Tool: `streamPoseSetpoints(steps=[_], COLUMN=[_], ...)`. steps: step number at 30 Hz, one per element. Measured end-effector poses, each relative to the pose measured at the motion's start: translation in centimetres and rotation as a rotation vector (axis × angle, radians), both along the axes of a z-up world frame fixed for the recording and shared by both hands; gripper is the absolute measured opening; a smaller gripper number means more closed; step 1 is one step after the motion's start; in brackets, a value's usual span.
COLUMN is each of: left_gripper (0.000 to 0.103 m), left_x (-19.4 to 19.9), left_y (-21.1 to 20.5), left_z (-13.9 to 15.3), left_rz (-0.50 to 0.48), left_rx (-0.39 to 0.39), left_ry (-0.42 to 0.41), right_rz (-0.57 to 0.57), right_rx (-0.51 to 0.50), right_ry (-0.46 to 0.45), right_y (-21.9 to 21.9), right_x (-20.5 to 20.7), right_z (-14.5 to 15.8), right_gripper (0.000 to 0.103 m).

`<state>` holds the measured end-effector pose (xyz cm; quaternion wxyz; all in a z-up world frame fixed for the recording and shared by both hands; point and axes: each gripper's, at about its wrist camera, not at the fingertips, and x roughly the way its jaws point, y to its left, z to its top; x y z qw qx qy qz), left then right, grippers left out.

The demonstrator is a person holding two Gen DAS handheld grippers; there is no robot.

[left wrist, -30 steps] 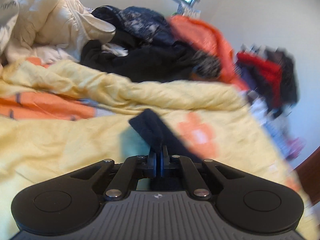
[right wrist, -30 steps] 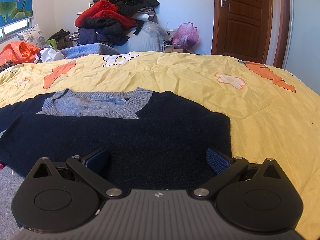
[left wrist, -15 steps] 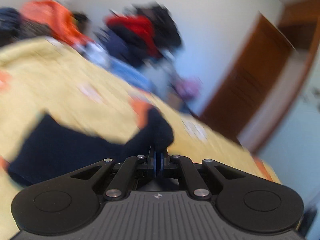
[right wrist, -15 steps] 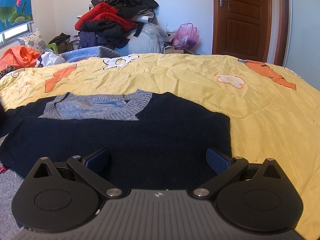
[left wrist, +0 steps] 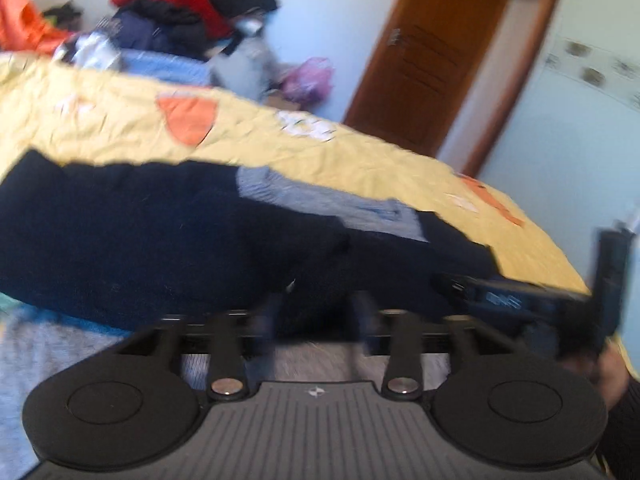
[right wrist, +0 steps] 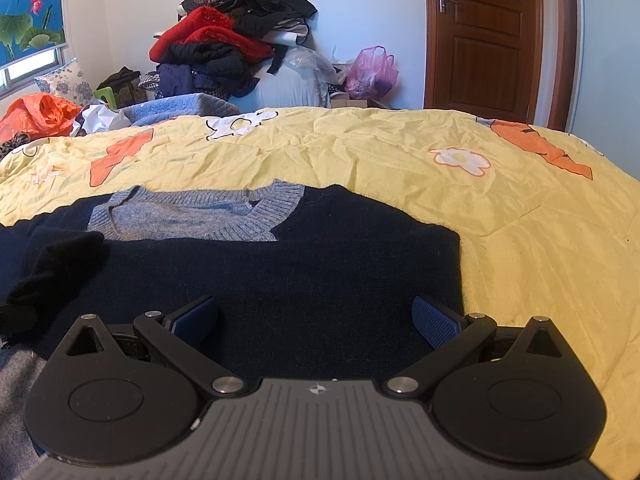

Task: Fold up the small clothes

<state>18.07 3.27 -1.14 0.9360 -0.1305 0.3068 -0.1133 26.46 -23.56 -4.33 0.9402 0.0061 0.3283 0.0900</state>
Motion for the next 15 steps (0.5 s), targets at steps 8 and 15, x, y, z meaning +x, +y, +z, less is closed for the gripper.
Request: streamPoseSetpoints(steps=[8, 15], left_gripper=[0.082, 0.09], left_x=[-6.1, -4.2], left_y=[-0.5, 1.6], left_z=[-1.3, -1.8], left_rz=[-0.032, 0.08], left_rx=[0.238, 0.131], left_ry=[-0.108, 0.02], right_rz=[0.0, -0.001], right_rx=[-0.006, -0.049], right_ry=[0.001, 0.004], right_y=[0.1, 0.6], right_x=[0.0, 0.0], right_z=[0.0, -0.1], right_gripper=[0.103, 0.103])
